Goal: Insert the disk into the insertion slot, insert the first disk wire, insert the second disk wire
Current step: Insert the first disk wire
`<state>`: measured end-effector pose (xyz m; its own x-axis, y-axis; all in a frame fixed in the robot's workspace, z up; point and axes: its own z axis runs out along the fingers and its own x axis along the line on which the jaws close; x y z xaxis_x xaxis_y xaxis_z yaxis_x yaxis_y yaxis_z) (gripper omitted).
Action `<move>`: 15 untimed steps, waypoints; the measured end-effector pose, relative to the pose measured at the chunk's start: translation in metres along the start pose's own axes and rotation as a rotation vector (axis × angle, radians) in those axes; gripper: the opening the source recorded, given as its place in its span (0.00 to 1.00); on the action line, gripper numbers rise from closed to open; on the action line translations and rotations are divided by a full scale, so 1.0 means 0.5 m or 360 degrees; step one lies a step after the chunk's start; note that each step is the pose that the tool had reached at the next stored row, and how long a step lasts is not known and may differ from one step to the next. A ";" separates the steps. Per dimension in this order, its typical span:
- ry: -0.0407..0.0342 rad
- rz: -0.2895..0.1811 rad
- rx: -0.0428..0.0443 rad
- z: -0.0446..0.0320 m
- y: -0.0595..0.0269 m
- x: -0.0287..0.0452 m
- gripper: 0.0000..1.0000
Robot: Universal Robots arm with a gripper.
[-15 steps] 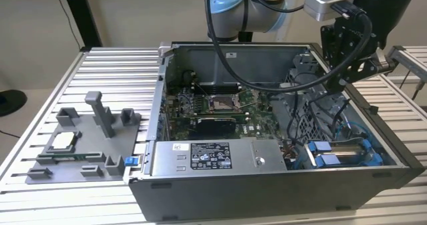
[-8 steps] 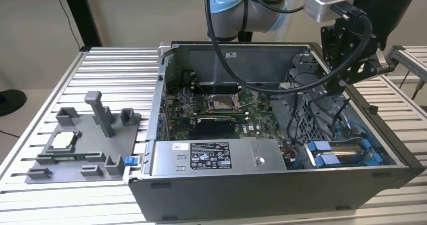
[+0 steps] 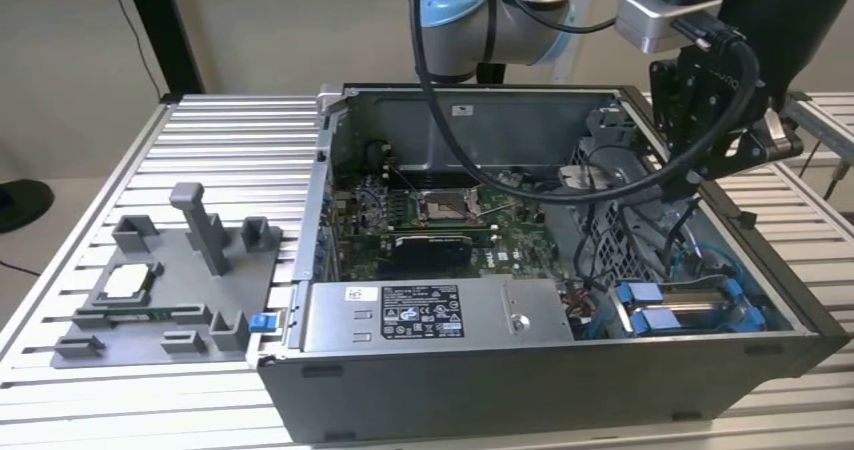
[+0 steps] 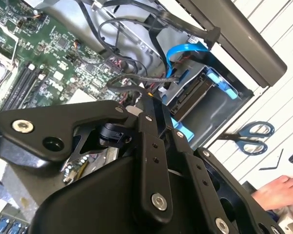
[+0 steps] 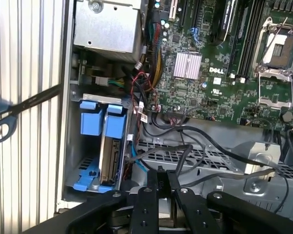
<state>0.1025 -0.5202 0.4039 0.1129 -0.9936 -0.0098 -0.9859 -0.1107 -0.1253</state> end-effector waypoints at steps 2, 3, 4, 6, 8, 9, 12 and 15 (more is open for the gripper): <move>0.0001 0.0007 0.0000 0.000 0.001 0.005 0.00; 0.0002 0.0012 0.0000 0.000 0.001 0.007 0.00; 0.0003 0.0018 0.0000 0.001 0.001 0.010 0.00; 0.0004 0.0028 -0.0009 0.001 0.001 0.014 0.00; 0.0003 0.0037 -0.0036 0.001 0.002 0.018 0.00; 0.0002 0.0040 -0.0053 0.001 0.002 0.021 0.00; -0.0001 0.0044 -0.0106 0.002 0.001 0.025 0.00; -0.0004 0.0046 -0.0146 0.005 -0.005 0.029 0.00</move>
<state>0.1068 -0.5344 0.4015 0.0846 -0.9963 -0.0148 -0.9959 -0.0840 -0.0339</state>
